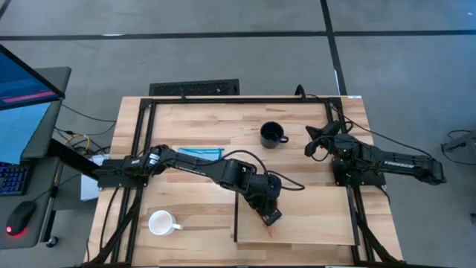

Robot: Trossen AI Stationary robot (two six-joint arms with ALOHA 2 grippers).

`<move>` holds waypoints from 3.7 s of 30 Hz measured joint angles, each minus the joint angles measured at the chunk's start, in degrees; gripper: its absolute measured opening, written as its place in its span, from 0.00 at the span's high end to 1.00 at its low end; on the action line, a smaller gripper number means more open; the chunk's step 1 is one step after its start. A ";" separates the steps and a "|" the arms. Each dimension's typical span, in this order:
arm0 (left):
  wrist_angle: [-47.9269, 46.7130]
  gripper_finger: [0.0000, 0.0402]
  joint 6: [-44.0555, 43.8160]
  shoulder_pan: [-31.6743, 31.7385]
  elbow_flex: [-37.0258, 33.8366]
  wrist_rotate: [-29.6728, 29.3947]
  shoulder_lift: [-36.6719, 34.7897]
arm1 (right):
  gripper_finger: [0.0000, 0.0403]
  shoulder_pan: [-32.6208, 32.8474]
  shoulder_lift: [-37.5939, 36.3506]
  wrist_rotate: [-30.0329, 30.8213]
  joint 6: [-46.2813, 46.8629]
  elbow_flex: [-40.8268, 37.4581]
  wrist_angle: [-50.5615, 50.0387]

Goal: Stack small to large cups/mugs on shelf
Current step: Put the brown mug on the shelf, then put the black mug on the shelf

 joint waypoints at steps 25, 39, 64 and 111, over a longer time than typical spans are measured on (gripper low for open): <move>-0.90 0.99 7.08 0.25 0.00 5.16 0.00 | 0.92 0.00 0.00 0.02 0.04 -0.01 0.00; -3.53 1.00 8.18 0.91 0.35 2.23 0.04 | 0.92 0.00 0.00 0.01 0.07 0.00 0.00; -10.15 1.00 15.85 -1.86 0.40 -40.77 -14.33 | 0.92 -0.06 -0.02 0.02 0.03 -0.01 0.05; 37.64 1.00 40.69 -3.91 -81.66 -40.75 -81.24 | 0.92 -0.09 -0.02 -4.31 3.50 -0.03 13.00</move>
